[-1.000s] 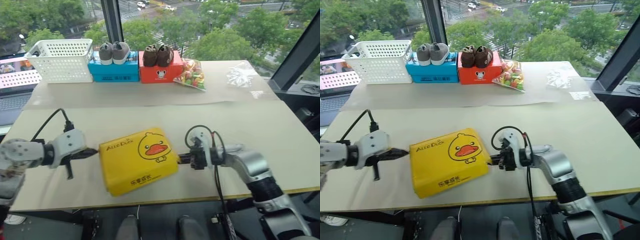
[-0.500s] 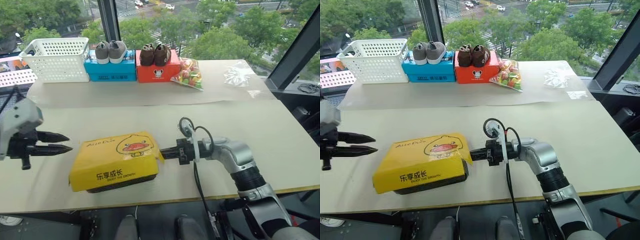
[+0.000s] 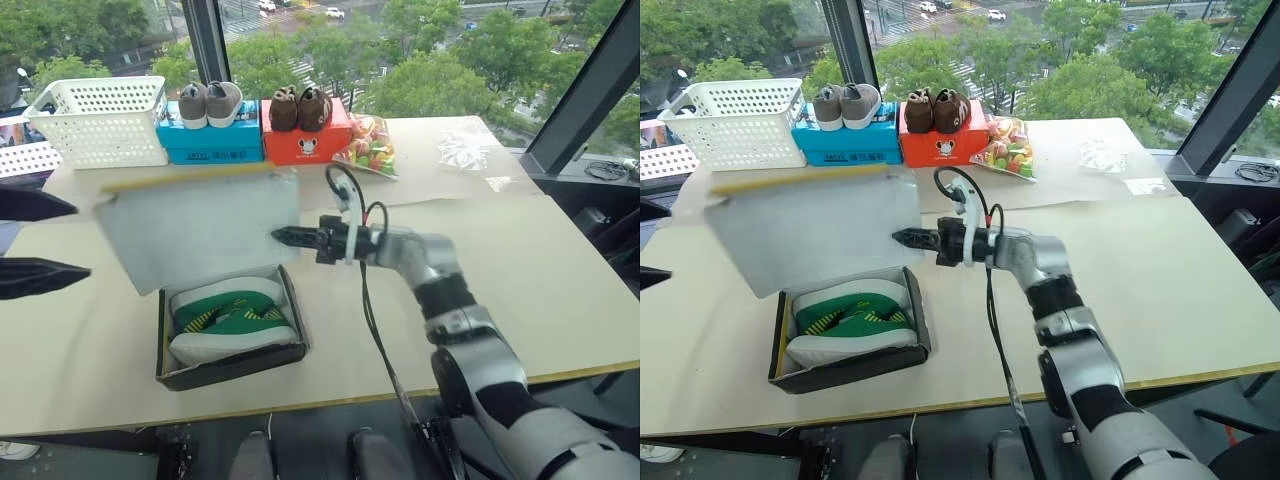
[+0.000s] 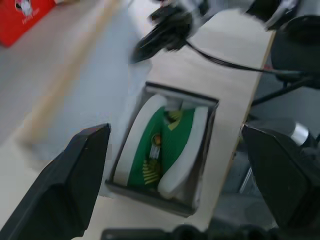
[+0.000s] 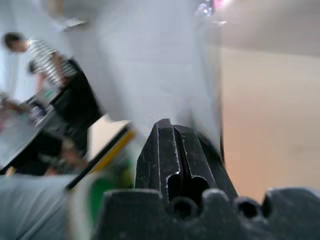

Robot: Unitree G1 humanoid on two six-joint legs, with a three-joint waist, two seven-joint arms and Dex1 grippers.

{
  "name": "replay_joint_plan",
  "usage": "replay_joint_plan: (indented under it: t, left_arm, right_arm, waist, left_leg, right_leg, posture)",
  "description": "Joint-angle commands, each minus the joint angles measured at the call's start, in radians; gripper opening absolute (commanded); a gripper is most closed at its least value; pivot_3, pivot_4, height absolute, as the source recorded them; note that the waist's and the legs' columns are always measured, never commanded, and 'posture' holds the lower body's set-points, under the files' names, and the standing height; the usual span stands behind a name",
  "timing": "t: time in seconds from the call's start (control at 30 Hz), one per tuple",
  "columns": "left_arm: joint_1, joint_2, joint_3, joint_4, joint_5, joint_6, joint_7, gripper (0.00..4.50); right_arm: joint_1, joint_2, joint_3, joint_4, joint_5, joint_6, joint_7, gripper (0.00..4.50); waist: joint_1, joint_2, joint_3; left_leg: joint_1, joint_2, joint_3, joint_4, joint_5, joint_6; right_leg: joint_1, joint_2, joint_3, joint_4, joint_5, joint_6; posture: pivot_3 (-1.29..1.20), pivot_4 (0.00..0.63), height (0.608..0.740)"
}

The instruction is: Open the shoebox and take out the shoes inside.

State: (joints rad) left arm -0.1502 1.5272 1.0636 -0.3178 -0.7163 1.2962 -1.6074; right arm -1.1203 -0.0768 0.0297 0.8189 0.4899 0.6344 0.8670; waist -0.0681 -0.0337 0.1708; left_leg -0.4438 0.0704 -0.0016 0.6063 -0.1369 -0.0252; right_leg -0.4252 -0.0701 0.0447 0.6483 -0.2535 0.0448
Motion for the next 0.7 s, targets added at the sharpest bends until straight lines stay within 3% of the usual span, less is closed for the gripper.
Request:
replay_joint_plan:
  t: [0.03,0.2,0.33,0.5,0.67,0.7]
  left_arm:
    - [0.014,0.016,0.117,-0.057,-0.022,0.084,-0.007,4.48]
    - [0.159,-0.049,0.182,-0.143,0.041,0.068,-0.007,4.48]
    - [0.3,-0.154,0.12,-0.124,0.22,-0.177,0.034,4.48]
    - [0.366,-0.256,0.027,-0.053,0.3,-0.395,0.077,4.48]
    - [0.418,-0.334,-0.036,-0.043,0.332,-0.507,0.116,4.48]
    - [0.424,-0.355,-0.045,-0.056,0.321,-0.504,0.128,4.5]
  right_arm:
    - [-0.081,0.036,-0.019,0.185,-0.087,-0.174,-0.058,0.0]
    - [-0.056,0.008,0.053,0.085,-0.143,-0.159,0.132,0.0]
    - [0.076,-0.119,0.182,-0.401,-0.093,0.033,0.3,0.0]
    - [0.146,-0.164,0.302,-0.663,-0.164,0.038,0.262,0.0]
    - [0.167,-0.185,0.396,-0.654,-0.28,-0.069,0.239,0.0]
    - [0.158,-0.189,0.405,-0.62,-0.305,-0.101,0.236,0.28]
  waist:
    - [-0.002,0.0,0.0]
    - [-0.005,0.001,0.001]
    - [0.0,0.003,0.002]
    - [-0.005,0.002,0.002]
    - [-0.001,0.002,0.001]
    - [0.002,0.001,0.001]
  left_leg:
    - [0.0,0.0,0.0,0.0,0.0,0.0]
    - [0.0,0.0,0.0,0.0,0.0,0.0]
    - [0.0,0.0,0.0,0.0,0.0,-0.001]
    - [0.002,0.001,0.0,0.0,-0.001,-0.001]
    - [0.005,0.002,0.001,0.0,-0.001,-0.002]
    - [0.004,0.002,0.001,0.0,-0.001,-0.002]
  right_leg:
    - [0.0,0.0,0.0,0.0,0.0,0.0]
    - [0.0,0.0,0.0,0.0,0.003,-0.006]
    - [0.0,0.0,0.0,0.002,0.003,-0.007]
    - [-0.001,0.001,0.0,0.004,0.002,-0.009]
    - [-0.002,0.001,0.0,0.01,-0.001,-0.014]
    - [-0.003,0.001,0.0,0.01,-0.001,-0.014]
  posture:
    - [0.0,0.15,0.74]
    - [0.0,0.15,0.74]
    - [0.0,0.15,0.74]
    - [0.0,0.15,0.74]
    - [0.0,0.15,0.74]
    - [0.0,0.15,0.74]
